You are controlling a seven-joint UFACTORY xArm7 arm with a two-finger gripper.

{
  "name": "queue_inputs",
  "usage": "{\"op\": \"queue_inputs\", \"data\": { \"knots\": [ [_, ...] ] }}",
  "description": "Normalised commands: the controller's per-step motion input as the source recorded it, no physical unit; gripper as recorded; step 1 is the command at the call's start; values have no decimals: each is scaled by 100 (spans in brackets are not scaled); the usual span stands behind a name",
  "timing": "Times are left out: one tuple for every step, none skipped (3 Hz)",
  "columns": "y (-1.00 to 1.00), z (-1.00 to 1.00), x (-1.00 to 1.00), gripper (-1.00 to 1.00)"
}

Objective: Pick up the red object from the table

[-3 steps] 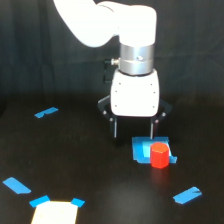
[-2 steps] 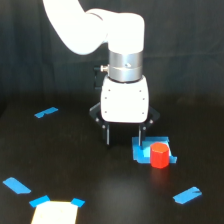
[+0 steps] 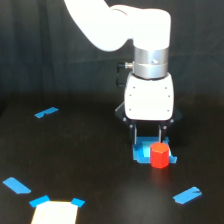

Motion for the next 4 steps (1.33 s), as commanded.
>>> {"op": "queue_inputs", "data": {
  "knots": [
    [-3, 4, 92, -100],
    [-58, 8, 36, 100],
    [-60, 12, 24, 84],
    [-100, 20, 41, 35]
  ]
}}
